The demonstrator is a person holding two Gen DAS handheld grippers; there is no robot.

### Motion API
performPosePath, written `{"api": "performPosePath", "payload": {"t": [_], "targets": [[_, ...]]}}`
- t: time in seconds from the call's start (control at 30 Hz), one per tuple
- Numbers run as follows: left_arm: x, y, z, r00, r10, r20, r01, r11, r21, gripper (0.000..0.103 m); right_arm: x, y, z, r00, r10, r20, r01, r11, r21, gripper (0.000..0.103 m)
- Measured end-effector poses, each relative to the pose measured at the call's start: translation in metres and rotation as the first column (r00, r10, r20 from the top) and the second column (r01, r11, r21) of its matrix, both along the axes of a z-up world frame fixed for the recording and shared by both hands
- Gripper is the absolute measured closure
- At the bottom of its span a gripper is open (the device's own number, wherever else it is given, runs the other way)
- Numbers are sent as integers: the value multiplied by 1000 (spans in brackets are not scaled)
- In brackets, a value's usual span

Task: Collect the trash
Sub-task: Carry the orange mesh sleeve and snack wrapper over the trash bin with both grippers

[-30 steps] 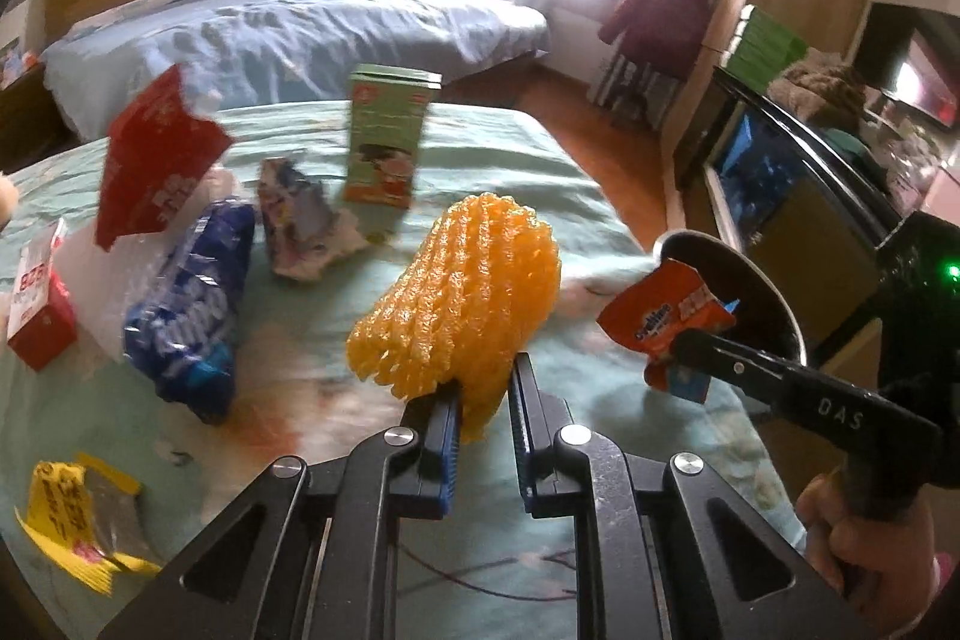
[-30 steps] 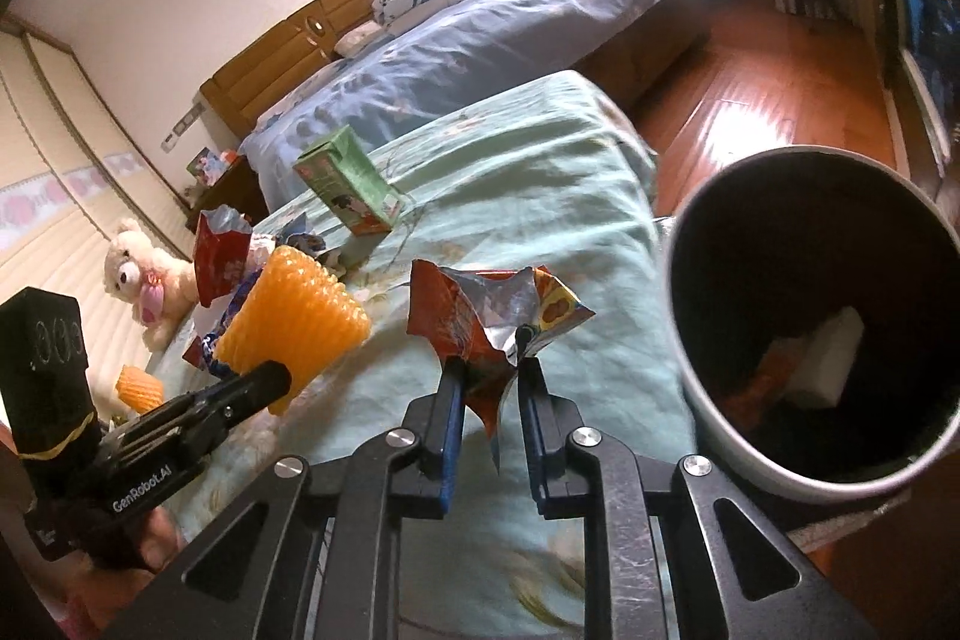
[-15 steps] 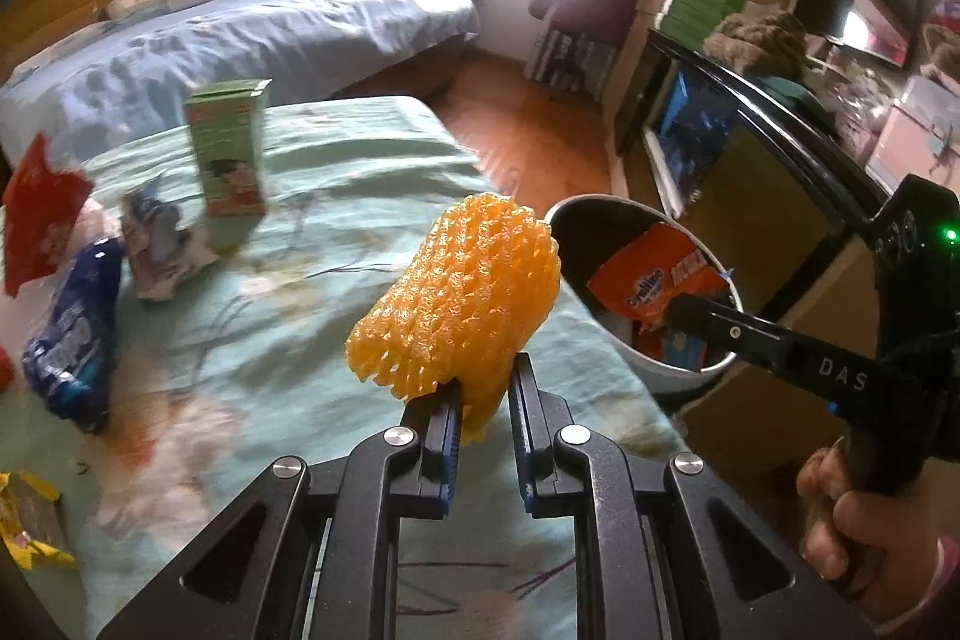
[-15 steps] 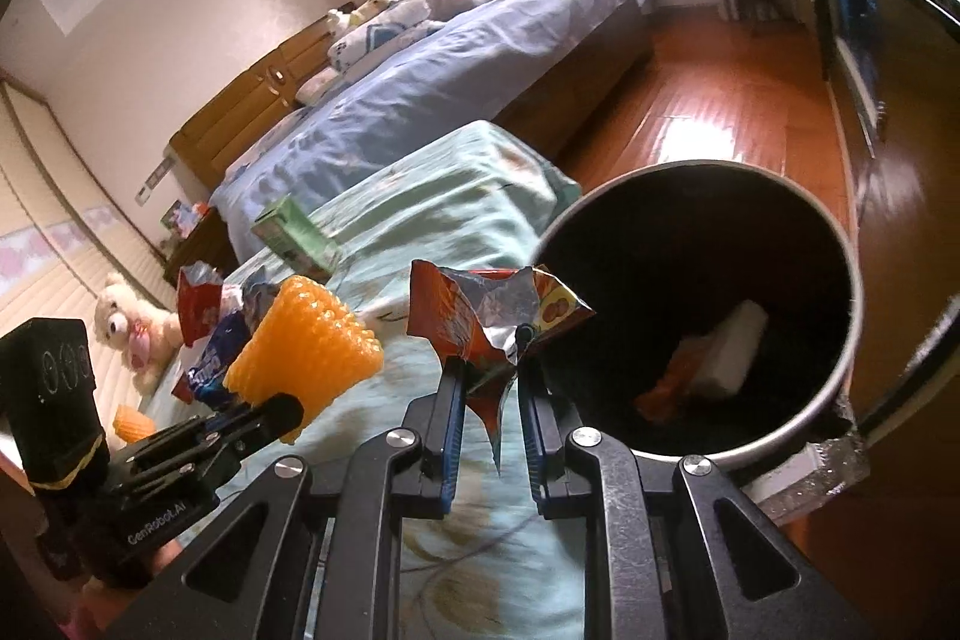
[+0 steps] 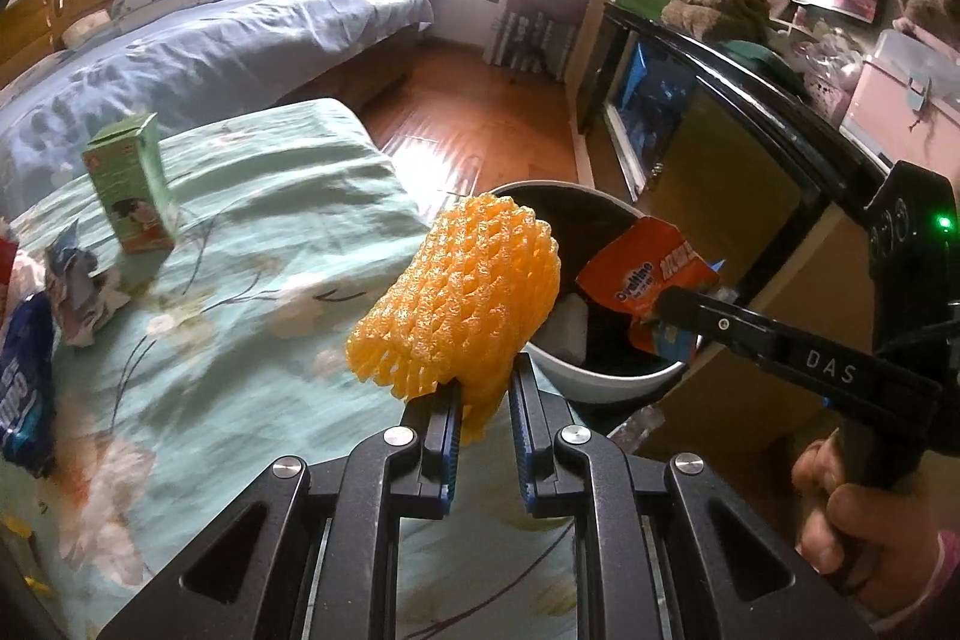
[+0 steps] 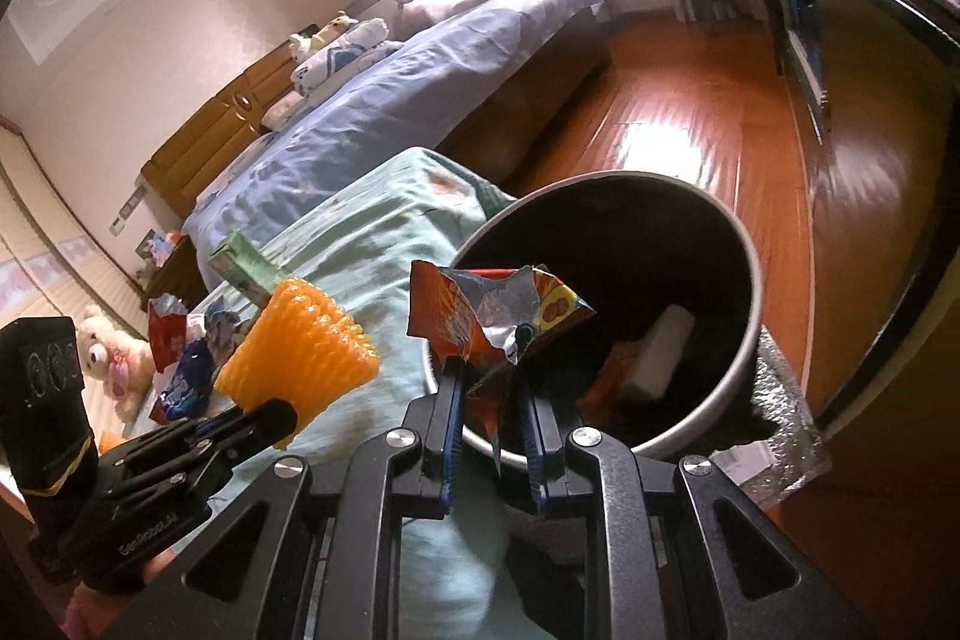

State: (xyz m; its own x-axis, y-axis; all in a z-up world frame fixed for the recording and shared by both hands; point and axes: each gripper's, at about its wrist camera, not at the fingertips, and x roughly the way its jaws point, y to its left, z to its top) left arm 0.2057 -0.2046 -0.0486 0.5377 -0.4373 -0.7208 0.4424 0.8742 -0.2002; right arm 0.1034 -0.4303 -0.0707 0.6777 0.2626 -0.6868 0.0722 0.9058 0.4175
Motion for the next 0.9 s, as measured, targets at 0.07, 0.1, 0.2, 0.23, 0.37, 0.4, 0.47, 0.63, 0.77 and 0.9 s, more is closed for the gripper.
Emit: {"api": "performPosePath", "payload": {"t": [0.07,0.1,0.2,0.23,0.37,0.4,0.47,0.63,0.77,0.9], "targets": [[4,-6,0,1000,-5,-2,5,1000,3,89,0,-4,0,1000,-8,-2,8,1000,1,85],[5,-9,0,1000,-8,-2,8,1000,3,89,0,-6,0,1000,-12,-2,12,1000,0,85],[8,-16,-2,1000,-18,-2,18,1000,8,89,1,-12,-1,1000,-24,-3,24,1000,-5,85],[9,-18,-3,1000,-21,-2,21,1000,10,89,1,-13,-1,1000,-27,-2,27,1000,-6,85],[14,-27,-5,999,-31,-4,32,999,17,89,0,-19,-1,999,-41,-1,41,999,-13,85],[14,-29,-5,999,-34,-4,34,999,18,89,1,-20,-1,999,-44,-1,44,999,-14,85],[17,-33,-5,999,-37,-4,38,999,22,89,1,-22,-2,999,-49,-2,49,999,-16,85],[23,-41,-5,999,-46,-3,46,999,29,88,4,-27,-3,998,-63,-5,63,998,-21,85],[30,-50,-7,998,-56,-9,57,998,36,88,7,-31,-4,997,-76,-8,75,997,-26,85],[36,-57,-9,998,-67,-13,68,997,42,88,11,-33,-5,997,-82,-13,82,996,-33,85]]}}
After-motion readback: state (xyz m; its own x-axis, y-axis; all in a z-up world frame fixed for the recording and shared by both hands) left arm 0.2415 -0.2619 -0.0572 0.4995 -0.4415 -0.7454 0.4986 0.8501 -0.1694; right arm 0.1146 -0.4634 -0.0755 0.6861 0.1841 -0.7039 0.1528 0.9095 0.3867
